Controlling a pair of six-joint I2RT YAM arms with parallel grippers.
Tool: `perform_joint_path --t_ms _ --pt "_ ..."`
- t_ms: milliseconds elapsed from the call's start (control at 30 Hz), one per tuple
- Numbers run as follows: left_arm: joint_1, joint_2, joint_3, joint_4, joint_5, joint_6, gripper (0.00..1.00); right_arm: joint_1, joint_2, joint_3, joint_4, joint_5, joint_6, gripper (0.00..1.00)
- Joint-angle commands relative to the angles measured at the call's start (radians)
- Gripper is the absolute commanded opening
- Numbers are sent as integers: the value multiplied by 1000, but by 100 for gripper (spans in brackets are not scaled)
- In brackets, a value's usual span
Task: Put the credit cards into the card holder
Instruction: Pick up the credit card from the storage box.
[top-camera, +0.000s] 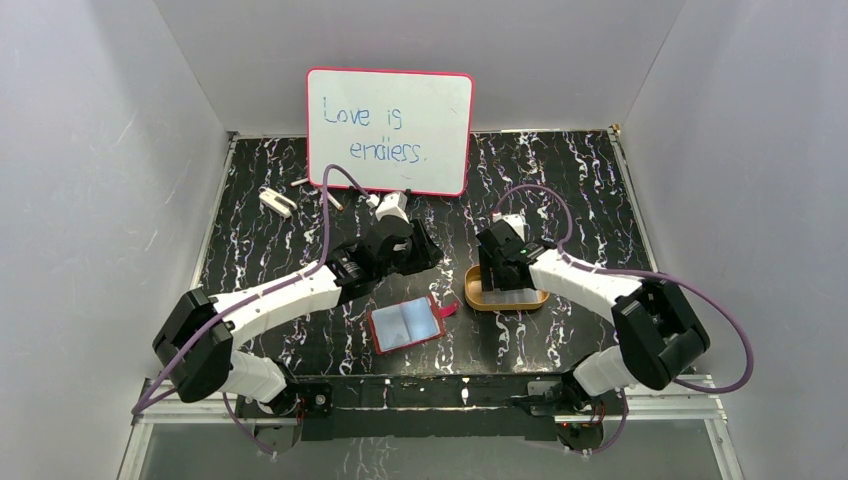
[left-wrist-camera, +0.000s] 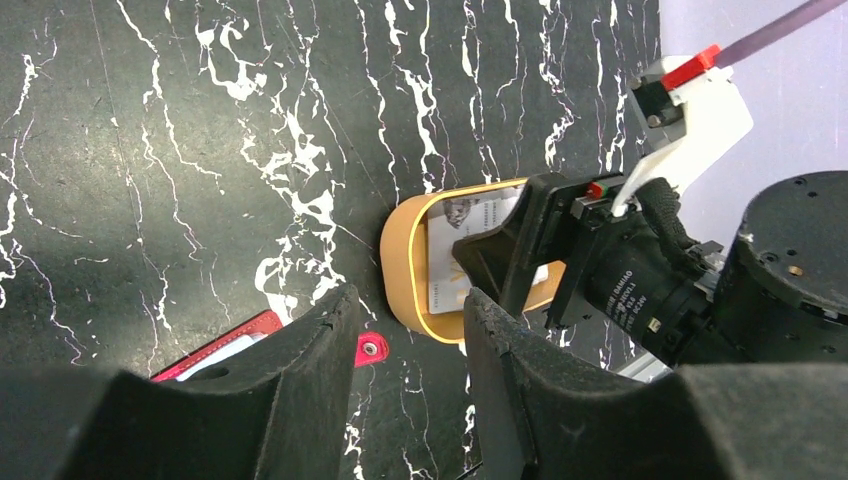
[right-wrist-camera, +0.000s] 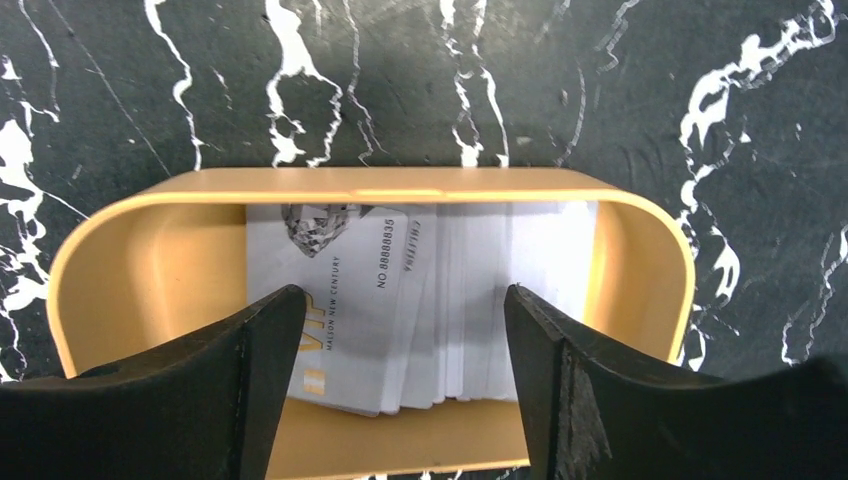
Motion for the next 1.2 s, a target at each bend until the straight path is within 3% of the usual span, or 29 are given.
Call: perform_joint_path --t_ms 0,233,500,733,1000,1167 --pt "6 -22 2 3 8 -1 41 -9 -73 -34 -34 65 3 77" --pt "6 21 23 9 46 -8 41 -36 -158 -89 -12 40 -10 52" --pt "6 57 49 16 81 -15 41 -103 -181 -105 6 -49 -30 34" --pt "6 134 107 89 233 -10 41 -153 -187 -116 17 -121 -42 28" --pt "3 353 241 167 442 -77 34 -175 -182 -120 32 -159 -51 25" --pt "-13 484 321 137 472 -77 32 -181 -177 -120 34 -165 -53 25"
